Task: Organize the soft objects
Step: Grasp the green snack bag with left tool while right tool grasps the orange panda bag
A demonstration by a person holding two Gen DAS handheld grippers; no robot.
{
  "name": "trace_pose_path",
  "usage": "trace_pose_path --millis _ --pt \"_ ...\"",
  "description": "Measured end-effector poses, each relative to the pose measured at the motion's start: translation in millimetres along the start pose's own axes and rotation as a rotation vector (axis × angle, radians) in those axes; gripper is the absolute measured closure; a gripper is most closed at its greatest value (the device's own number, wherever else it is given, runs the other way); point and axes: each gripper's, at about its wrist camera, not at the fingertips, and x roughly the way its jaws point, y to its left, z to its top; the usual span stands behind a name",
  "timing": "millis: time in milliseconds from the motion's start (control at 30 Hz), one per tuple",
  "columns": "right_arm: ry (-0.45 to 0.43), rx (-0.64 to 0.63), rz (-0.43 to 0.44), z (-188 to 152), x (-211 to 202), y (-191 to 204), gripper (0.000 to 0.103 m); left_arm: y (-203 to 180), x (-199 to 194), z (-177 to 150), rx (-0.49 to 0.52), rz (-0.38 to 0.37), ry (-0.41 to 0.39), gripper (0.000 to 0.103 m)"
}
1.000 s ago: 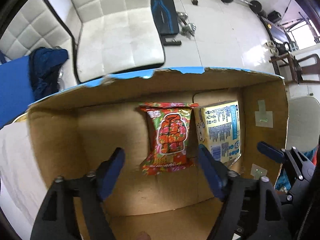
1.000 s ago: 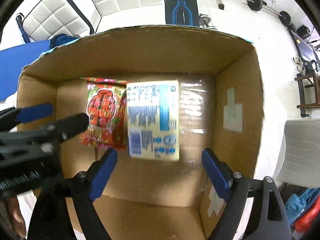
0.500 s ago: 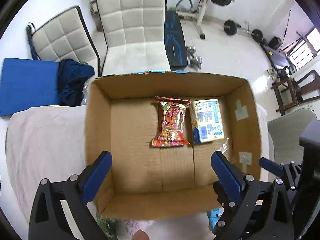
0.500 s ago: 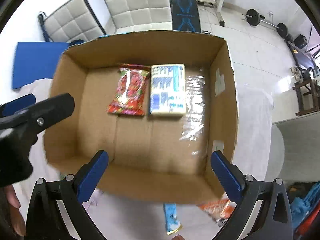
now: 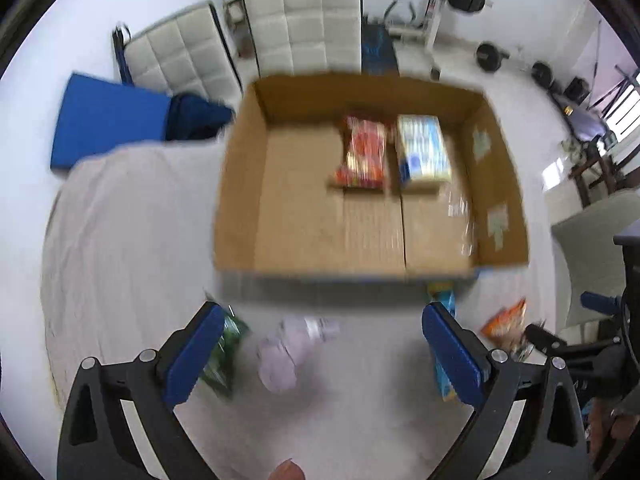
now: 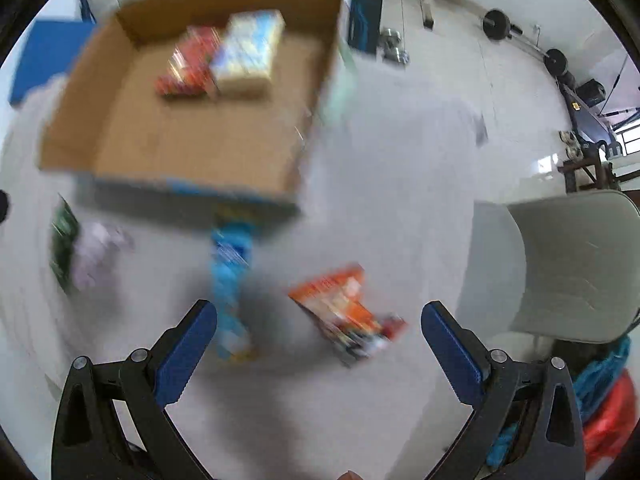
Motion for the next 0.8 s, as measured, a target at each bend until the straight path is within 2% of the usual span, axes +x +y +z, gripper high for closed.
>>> trace_pose_path --millis 167,300,367,433,467,533,600,767,800 --pt "0.105 -0.058 -0.033 -18 58 -15 0.0 -30 48 -29 0.017 0.013 0.109 0.001" --pt "0.129 -0.095 -0.011 -26 94 -11 0.0 -36 75 -41 0.013 0.045 0.151 0.001" --pt "0.146 -0.091 -0.031 -27 108 -9 0.0 -34 84 -47 0.01 0.064 0.162 0.001" --pt "0.144 -0.076 -0.049 -29 118 -8 0.013 -29 89 -52 0.007 0.085 0.174 0.001" --pt "0.156 -0.064 -0.046 -29 123 -8 0.031 -25 93 -55 0.002 0.092 0.182 0.001" --pt "0.153 0.004 -0.002 -30 121 -15 0.04 -17 96 -58 -0.008 0.105 0.187 0.001" --pt "0.164 0.047 0.013 -30 119 -19 0.063 -6 97 -58 -0.022 0.118 0.188 0.001" --pt "0.124 0.098 0.09 -32 83 -18 0.07 34 91 -57 -0.071 0.141 0.187 0.001" --pt "0.109 0.102 0.107 -33 74 -15 0.076 44 88 -56 -0.084 0.145 0.188 0.001"
